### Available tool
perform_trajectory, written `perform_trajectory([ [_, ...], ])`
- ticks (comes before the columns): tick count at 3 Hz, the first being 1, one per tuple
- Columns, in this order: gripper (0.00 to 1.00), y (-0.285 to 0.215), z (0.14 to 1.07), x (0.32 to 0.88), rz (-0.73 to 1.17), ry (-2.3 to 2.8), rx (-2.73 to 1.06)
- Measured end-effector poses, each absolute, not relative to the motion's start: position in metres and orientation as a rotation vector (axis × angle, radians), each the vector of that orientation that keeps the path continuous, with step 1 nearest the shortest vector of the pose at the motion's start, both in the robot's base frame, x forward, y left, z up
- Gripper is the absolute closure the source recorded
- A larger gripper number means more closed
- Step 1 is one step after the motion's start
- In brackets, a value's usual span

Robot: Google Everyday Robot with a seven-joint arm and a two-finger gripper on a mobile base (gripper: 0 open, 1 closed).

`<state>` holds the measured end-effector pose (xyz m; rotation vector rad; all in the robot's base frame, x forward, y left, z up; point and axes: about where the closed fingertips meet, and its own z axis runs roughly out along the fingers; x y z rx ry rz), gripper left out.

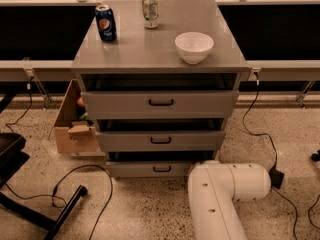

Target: Close bottom drawer

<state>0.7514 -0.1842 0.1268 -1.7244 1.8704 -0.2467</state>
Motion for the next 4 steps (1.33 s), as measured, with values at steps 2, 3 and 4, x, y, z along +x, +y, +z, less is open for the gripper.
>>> perform_trajectory([
  [2,0.75,-0.1824,0.1260,0.7485,-0.244,1.871,-1.722],
  [3,0.53,-0.1824,0.1260,0.7485,-0.244,1.871,-1.722],
  [4,0.29,-0.1824,0.1260,0.7485,-0.244,1.871,-1.722],
])
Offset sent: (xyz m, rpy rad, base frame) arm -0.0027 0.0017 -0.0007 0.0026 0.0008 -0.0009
